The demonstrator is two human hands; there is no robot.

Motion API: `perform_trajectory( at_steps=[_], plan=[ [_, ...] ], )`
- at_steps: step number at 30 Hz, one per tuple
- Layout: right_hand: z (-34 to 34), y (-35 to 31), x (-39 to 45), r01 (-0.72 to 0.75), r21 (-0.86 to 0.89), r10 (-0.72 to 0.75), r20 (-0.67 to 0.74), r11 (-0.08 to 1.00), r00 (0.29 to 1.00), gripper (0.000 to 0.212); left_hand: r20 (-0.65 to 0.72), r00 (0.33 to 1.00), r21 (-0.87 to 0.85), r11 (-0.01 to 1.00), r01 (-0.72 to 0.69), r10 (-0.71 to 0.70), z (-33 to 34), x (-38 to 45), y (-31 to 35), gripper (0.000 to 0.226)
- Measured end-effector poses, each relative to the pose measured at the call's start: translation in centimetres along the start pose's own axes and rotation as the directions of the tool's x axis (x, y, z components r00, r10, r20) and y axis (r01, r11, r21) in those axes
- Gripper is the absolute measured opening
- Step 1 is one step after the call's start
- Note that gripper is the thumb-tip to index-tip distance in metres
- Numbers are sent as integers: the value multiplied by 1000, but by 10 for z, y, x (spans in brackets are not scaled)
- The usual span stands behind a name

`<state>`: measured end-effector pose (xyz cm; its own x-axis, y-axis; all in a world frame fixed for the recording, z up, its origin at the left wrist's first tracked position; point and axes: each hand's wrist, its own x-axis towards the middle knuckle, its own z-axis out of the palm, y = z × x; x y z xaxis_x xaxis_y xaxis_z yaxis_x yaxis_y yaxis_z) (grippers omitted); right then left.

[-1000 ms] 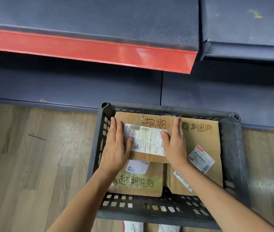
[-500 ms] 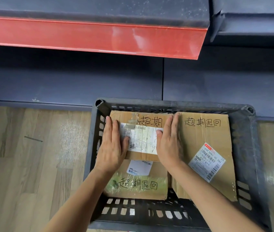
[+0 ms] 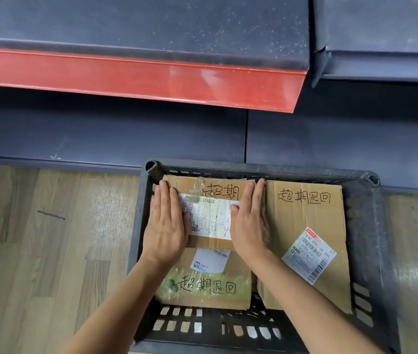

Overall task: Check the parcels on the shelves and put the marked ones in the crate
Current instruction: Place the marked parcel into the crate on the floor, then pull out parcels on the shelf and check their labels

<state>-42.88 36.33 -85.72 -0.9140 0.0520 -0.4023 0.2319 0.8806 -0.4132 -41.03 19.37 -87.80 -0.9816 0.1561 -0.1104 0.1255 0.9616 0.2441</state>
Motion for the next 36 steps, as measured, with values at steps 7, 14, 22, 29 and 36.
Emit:
perform_trajectory(
  at_steps=[7,14,22,29,36],
  plan=[
    [-37,5,-26,65,-59,-63,27,996,998,63,5,996,12,996,-90,90,-49,6,27,62],
    [-126,-10,-68,94,-27,-95,-35,995,995,66,-7,981,22,981,-194,194,-136,-1,72,53],
    [-259,-48,-122,129,1,-126,-181,992,975,54,-169,944,-55,954,-295,282,-280,2,131,46],
    [-368,-93,-168,223,21,-198,-382,975,903,48,-298,892,-50,928,-370,340,-403,-8,171,44],
    [-460,-138,-220,316,7,-270,-504,949,820,47,-440,808,-8,898,-440,392,-518,-24,210,39]
  ],
)
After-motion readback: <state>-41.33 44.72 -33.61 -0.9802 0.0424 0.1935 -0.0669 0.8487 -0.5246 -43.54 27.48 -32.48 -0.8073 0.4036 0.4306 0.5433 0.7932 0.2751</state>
